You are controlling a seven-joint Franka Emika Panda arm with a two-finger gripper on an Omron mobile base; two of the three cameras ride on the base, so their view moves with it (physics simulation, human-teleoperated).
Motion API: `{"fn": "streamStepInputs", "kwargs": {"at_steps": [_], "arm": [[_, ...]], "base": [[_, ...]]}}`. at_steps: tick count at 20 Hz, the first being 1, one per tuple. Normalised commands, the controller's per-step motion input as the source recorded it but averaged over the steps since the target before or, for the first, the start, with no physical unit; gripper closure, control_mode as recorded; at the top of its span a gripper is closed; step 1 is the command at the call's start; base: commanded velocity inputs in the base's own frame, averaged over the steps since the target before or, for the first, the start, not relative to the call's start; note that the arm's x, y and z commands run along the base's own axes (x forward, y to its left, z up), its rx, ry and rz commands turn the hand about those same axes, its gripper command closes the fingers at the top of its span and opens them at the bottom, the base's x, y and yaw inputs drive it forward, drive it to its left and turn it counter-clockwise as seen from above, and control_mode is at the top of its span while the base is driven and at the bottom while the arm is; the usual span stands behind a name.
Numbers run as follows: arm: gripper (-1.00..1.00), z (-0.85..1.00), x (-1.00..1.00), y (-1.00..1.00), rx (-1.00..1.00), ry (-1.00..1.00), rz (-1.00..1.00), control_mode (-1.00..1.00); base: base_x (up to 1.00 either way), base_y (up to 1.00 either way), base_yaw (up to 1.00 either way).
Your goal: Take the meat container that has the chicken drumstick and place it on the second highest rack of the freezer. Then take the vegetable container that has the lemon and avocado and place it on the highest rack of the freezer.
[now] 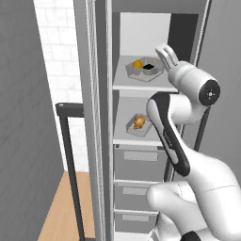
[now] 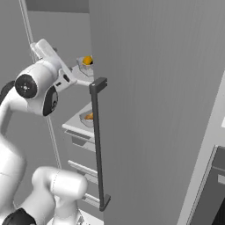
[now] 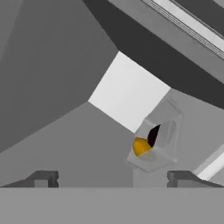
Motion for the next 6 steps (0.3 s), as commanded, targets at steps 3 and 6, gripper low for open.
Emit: {"fn": "streamStepInputs", "kwargs": {"at_steps": [3, 6], "arm": [[-1.00, 0.06, -1.00, -0.04, 0.00, 0.12, 0.00, -1.00], [-1.00, 0.00, -1.00, -0.11, 0.00, 0.19, 0.00, -1.00]], "base": [[0.00, 0.00, 0.00], [0.00, 0.00, 0.00]]}}
